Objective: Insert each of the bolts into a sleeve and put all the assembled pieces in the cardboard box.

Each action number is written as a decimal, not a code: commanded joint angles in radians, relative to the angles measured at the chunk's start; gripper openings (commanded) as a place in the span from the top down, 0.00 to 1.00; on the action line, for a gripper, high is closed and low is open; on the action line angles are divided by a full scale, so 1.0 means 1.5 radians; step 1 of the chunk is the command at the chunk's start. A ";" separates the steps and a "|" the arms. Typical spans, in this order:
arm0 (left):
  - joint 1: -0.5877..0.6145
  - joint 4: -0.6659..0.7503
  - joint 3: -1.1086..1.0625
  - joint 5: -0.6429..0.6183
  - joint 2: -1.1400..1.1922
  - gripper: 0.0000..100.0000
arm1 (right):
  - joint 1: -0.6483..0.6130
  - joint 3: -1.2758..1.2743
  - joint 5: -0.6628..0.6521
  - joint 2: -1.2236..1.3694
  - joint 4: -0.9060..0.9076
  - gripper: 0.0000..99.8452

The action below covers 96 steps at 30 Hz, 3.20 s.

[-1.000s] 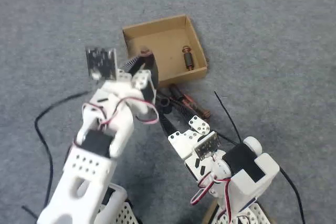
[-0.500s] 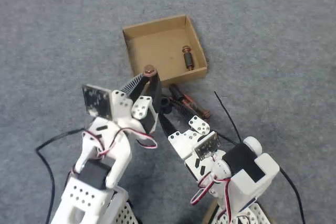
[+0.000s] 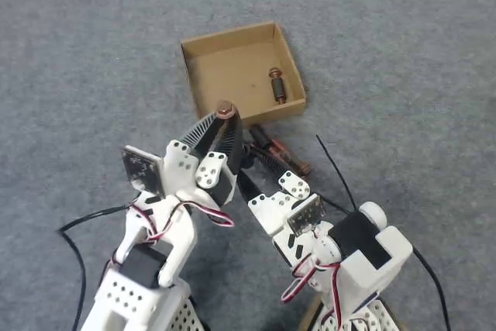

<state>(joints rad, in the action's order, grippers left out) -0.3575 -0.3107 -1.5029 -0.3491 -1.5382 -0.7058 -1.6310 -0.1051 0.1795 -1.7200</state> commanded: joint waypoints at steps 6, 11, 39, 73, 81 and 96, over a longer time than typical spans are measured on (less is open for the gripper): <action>-0.005 0.064 0.005 0.005 0.052 0.99 | -0.006 -0.014 0.007 -0.012 -0.003 0.99; -0.017 0.064 -0.023 0.006 0.060 0.99 | -0.004 -0.014 0.007 -0.013 -0.004 0.99; -0.030 -0.083 -0.125 0.006 0.060 0.99 | 0.014 -0.015 0.003 -0.013 -0.002 0.99; -0.025 -0.128 -0.021 0.006 0.059 0.81 | 0.014 -0.014 0.003 -0.007 -0.001 0.99; -0.025 -0.206 0.101 0.006 0.059 0.89 | 0.014 -0.014 0.003 -0.007 -0.001 0.99; 0.144 -0.304 0.208 0.007 0.059 0.99 | 0.014 -0.014 0.003 -0.006 -0.001 0.99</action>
<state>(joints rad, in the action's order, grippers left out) -0.2946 -0.8339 -1.2129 -0.3460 -1.4569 -0.7012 -1.6326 -0.1051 0.1811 -1.7185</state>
